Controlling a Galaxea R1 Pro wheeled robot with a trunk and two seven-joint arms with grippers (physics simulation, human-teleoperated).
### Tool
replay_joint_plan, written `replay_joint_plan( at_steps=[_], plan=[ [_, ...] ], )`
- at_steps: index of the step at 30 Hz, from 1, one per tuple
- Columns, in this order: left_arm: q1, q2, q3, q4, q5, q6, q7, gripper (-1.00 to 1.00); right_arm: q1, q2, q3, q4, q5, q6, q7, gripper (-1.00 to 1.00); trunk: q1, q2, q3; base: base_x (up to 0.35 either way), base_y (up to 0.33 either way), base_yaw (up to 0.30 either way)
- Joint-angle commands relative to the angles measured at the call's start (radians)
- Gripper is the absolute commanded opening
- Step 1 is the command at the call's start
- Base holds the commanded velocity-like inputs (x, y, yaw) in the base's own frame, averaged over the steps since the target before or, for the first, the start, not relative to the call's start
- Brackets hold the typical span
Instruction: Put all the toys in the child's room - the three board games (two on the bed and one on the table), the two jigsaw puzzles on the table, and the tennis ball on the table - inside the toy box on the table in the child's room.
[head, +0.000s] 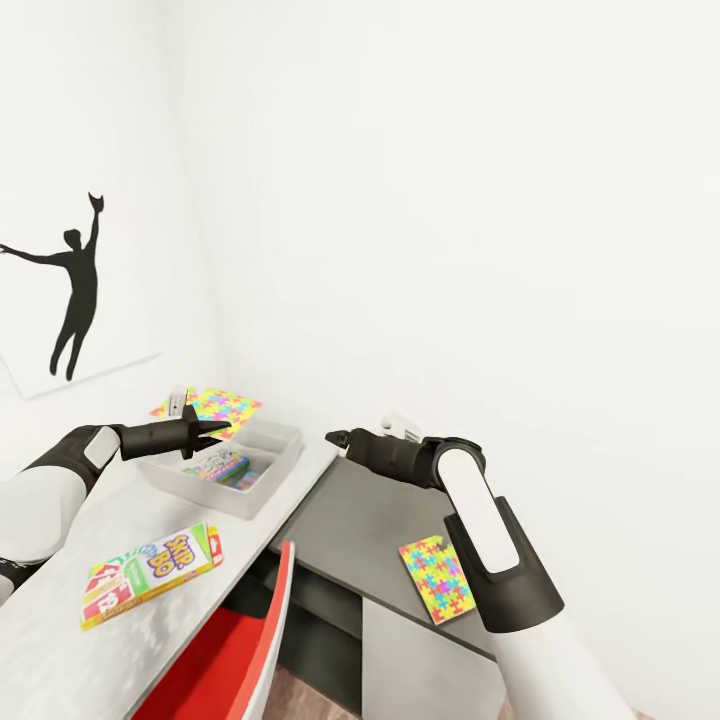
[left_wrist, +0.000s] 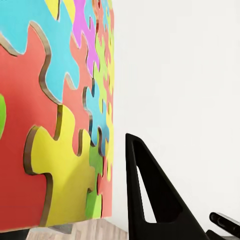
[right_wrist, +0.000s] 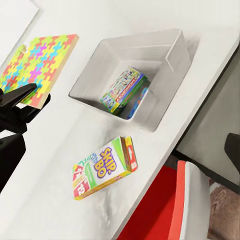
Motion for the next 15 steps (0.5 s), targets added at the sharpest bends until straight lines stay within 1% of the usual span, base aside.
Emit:
replay_joint_plan(
  at_steps=[1,6,9,12,15],
  plan=[
    [0.000,0.000,0.006,0.000,-0.010,0.004,-0.007,-1.00,-0.001,0.000,0.000,-0.001,-0.010,0.001,-0.010,1.00,0.001,-0.001,0.000,0.080,0.034,0.000],
    [0.000,0.000,0.008,0.000,-0.010,0.004,-0.007,-1.00,-0.001,0.000,0.000,-0.002,-0.010,0.001,-0.010,1.00,0.001,-0.001,0.000,0.060,0.013,0.000],
    [0.000,-0.001,0.007,0.000,-0.010,0.004,-0.007,-1.00,-0.001,0.000,0.001,-0.002,-0.010,0.002,-0.010,1.00,0.001,-0.001,0.000,0.121,0.002,0.000],
    [0.000,-0.002,0.007,0.000,-0.010,0.004,-0.007,-1.00,-0.001,0.000,0.001,-0.002,-0.010,0.002,-0.010,1.00,0.001,-0.001,0.000,0.157,0.001,0.000],
    [0.000,-0.003,0.006,0.000,-0.010,0.004,-0.007,-1.00,-0.001,0.000,0.001,-0.002,-0.010,0.003,-0.010,1.00,0.001,-0.001,0.000,0.243,0.000,0.000]
  ],
)
